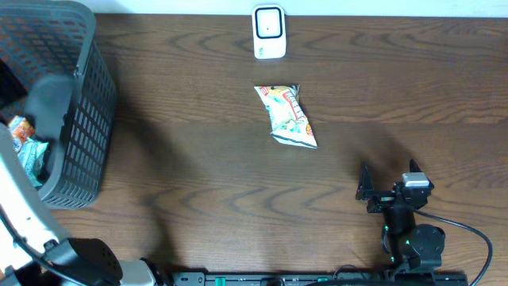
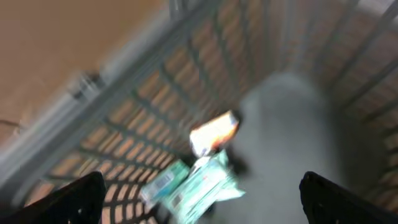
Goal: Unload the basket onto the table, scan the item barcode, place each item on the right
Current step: 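Return the left gripper into the basket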
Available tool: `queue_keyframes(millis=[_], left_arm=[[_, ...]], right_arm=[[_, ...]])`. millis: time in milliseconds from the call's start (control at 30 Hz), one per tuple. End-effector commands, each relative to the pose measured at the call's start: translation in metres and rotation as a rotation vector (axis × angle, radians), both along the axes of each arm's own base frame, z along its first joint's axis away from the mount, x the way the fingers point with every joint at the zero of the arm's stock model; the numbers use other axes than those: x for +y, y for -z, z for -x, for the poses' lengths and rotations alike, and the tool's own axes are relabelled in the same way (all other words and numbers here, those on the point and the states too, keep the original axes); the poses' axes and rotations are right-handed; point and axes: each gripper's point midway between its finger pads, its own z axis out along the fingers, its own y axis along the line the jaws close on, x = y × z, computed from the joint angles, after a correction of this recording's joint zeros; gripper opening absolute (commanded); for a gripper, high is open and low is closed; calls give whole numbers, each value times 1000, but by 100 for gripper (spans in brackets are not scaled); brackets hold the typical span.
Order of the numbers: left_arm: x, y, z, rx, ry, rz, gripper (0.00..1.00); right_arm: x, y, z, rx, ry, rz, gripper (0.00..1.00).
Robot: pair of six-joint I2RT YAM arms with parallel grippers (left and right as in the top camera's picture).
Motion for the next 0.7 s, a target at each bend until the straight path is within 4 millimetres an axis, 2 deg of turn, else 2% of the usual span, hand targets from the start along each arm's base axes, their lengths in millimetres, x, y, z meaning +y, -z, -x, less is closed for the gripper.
queue_keyframes(millis=[0,100,267,500,567,600,667], left_arm=[[3,66,25,257,43,-18,98],[-2,96,33,347,94,2,99],[1,115,39,363,88,38,95],[-7,150,39,453,247,93,89],[-6,160,37,469,252,107,83],[-5,169,36,483,254,120,75],[-4,181,35,504,261,137,73]], right_arm=[[-2,1,0,2,10,-9,99],[-2,1,0,2,10,-9,99],[-2,1,0,2,9,-9,99],[-2,1,0,2,10,-9,99],[-2,1,0,2,10,-9,99],[-2,1,0,2,10,-9,99],[-2,1,0,2,10,-9,99]])
